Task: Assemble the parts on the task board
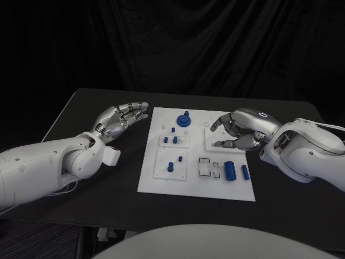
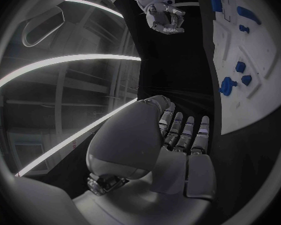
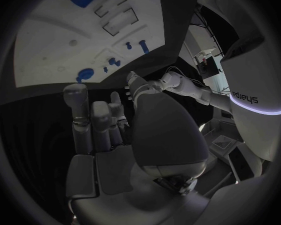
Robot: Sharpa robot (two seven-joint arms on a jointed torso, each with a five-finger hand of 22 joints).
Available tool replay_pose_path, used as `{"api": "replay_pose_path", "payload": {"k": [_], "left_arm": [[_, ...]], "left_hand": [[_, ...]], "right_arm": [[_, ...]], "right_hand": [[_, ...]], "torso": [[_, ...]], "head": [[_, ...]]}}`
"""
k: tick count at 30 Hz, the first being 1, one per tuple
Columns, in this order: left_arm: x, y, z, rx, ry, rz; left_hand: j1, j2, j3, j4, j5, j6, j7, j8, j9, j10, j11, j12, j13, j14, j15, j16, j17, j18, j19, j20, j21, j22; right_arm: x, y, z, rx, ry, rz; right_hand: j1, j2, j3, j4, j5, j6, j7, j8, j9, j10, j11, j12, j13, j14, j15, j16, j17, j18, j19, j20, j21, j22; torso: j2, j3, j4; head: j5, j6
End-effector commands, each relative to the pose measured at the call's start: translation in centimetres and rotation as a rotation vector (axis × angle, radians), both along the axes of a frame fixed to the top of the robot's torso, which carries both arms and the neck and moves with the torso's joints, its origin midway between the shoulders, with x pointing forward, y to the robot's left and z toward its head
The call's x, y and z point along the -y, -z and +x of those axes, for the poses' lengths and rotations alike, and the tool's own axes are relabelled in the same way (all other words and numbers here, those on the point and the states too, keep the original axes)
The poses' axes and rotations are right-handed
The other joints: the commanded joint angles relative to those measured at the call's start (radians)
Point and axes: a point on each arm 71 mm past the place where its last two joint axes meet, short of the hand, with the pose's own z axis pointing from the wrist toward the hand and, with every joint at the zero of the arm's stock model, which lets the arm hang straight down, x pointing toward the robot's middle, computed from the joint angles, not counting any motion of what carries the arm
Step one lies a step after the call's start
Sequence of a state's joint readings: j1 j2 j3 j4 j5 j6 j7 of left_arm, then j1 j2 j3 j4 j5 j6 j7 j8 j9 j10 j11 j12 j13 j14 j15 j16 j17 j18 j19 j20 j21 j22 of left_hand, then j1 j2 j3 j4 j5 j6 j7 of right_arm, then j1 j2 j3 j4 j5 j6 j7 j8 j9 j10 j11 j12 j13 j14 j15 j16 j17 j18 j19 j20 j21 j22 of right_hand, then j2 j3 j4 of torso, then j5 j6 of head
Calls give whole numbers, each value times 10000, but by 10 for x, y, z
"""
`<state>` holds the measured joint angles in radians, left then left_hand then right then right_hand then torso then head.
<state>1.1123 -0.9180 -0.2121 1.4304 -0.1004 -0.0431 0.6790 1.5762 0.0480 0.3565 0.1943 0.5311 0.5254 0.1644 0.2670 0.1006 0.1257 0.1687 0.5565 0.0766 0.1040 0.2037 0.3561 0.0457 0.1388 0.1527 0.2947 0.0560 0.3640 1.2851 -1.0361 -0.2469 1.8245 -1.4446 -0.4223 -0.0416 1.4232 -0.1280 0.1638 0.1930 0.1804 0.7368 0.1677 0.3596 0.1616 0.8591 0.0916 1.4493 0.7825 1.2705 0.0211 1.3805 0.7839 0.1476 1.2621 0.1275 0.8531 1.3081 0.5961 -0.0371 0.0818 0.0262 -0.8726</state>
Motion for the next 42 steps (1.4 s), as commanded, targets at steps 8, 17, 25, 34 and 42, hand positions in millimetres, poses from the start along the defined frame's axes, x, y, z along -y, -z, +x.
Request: {"api": "replay_pose_path", "payload": {"k": [8,17,25,34,42], "left_arm": [[4,-6,-2,616,66,-531],[3,-6,-2,594,70,-538],[3,-6,-2,568,97,-541],[3,-5,-2,520,105,-516],[3,-5,-2,445,150,-506]], "left_hand": [[-24,112,67,-28,81,73,332,56,19,3,112,100,-28,43,79,96,20,-161,85,-4,39,-23],[-32,119,106,-44,89,92,380,85,27,115,191,331,-26,80,95,172,27,-196,102,-7,36,-26],[-36,127,131,-51,90,97,402,99,30,177,228,455,-25,110,95,229,34,-211,110,-8,34,-34],[-42,122,148,-58,88,99,419,109,32,222,260,531,-28,128,100,261,36,-221,53,-14,7,-153],[-44,122,153,-60,88,99,423,112,33,234,268,560,-29,136,106,284,39,-224,53,-15,4,-145]], "right_arm": [[39,33,-11,-2631,2689,-1588],[47,52,-24,-3060,3534,-2280],[46,66,-29,-3194,3724,-2736],[43,78,-35,-3278,3720,-3672],[39,82,-33,-3201,3633,-3943]], "right_hand": [[-2291,555,-1280,971,95,459,-775,3274,1559,7040,-710,1216,7784,2120,-631,1280,4814,-644,1632,-580,3299,1553],[-2797,521,-1114,980,107,650,-1100,4085,2172,7117,-1031,1215,7883,3003,-933,1903,7869,-1315,2866,-915,6536,2419],[-3642,828,-1149,998,634,625,-1154,4217,2446,7117,-1080,1215,7883,3003,-972,1903,7869,-1273,2793,-947,6415,2362],[-4207,907,-1220,1014,732,696,-1190,4166,2542,7117,-1118,1215,7883,3003,-1006,1903,7869,-1277,2795,-971,6448,2367],[-4858,1079,-1223,1018,425,735,-1154,3716,2481,7117,-1096,1215,7883,3003,-1000,1903,7869,-1218,2698,-970,6235,2286]], "torso": [[-20,-53,-22],[6,-72,-25],[34,-62,-8],[10,-62,4],[11,-54,-12]], "head": [[-680,0],[-961,0],[-1121,0],[-1191,0],[-1168,0]]}}
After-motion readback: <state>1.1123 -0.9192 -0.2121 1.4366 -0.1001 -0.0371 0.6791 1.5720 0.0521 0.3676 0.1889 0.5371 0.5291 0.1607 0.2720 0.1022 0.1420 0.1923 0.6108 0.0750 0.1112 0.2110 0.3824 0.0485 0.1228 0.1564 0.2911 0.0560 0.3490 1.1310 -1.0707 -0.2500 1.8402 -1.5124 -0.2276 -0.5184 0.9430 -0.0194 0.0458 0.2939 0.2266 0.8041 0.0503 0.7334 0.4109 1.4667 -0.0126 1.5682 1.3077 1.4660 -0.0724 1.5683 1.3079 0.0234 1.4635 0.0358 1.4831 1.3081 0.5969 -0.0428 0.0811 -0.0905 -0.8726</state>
